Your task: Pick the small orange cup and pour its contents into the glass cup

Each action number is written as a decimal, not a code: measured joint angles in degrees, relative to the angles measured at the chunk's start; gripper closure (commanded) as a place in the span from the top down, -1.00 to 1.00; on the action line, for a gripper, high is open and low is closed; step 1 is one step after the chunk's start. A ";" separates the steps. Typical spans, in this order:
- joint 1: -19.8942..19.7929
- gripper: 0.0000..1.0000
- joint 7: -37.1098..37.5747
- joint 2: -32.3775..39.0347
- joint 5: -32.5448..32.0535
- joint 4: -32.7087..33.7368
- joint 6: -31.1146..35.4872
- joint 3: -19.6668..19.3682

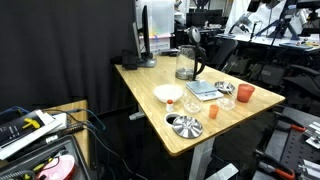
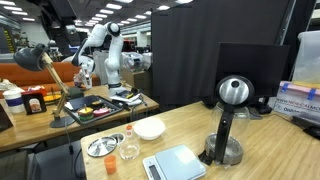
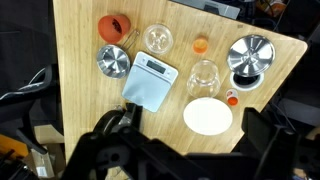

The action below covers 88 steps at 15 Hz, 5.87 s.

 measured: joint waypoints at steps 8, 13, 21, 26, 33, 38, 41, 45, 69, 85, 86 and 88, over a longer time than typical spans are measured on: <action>3.84 1.00 0.03 4.54 2.96 -3.10 3.58 -0.11; 5.09 1.00 -0.01 11.15 3.72 -5.33 6.35 -0.54; 5.10 1.00 0.08 11.11 4.05 -5.49 7.67 -0.76; 5.10 1.00 0.92 11.08 4.84 -11.56 18.80 -2.04; 5.25 1.00 0.44 11.67 4.45 -11.77 19.96 -2.02; 5.26 1.00 0.45 11.67 4.45 -11.73 19.91 -2.02; 5.25 1.00 0.63 11.65 4.31 -11.13 21.11 -1.82; 5.12 1.00 2.26 12.68 3.30 -11.19 21.89 -1.13; 2.84 1.00 5.76 39.36 2.69 -11.75 32.94 -3.91; 2.63 1.00 9.61 50.17 -3.70 -10.48 37.66 -5.60; 2.63 1.00 10.41 51.59 -4.65 -10.33 39.49 -5.92; 2.71 1.00 11.33 54.40 -6.09 -9.92 43.33 -6.94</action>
